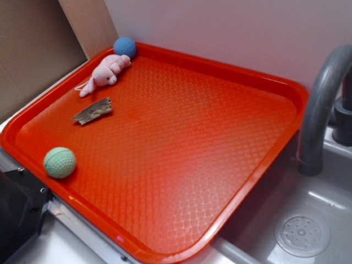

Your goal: Grab the pink bunny.

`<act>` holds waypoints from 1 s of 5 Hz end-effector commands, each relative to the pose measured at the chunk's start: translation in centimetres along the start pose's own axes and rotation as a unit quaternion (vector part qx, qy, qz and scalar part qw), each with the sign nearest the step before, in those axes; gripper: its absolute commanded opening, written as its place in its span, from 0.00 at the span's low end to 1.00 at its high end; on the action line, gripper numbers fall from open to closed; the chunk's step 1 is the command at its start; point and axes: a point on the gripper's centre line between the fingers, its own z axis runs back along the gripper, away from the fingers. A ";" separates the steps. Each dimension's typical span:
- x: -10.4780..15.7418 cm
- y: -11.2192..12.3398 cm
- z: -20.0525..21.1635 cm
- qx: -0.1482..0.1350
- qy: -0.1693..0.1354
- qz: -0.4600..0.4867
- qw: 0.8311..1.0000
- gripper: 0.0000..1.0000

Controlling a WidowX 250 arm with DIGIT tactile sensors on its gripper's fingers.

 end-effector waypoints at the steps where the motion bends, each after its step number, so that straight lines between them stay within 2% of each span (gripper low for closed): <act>1: 0.0 0.0 0.0 0.000 0.000 0.000 1.000 1.00; 2: 4.6 -2.0 -3.0 -0.021 -0.012 -0.004 1.000 1.00; 3: 8.9 -1.7 -6.2 -0.009 -0.011 0.023 1.000 1.00; 4: 11.6 -0.6 -9.0 -0.002 -0.032 0.015 0.999 1.00; 5: 12.9 2.0 -12.0 0.020 -0.039 0.004 0.999 1.00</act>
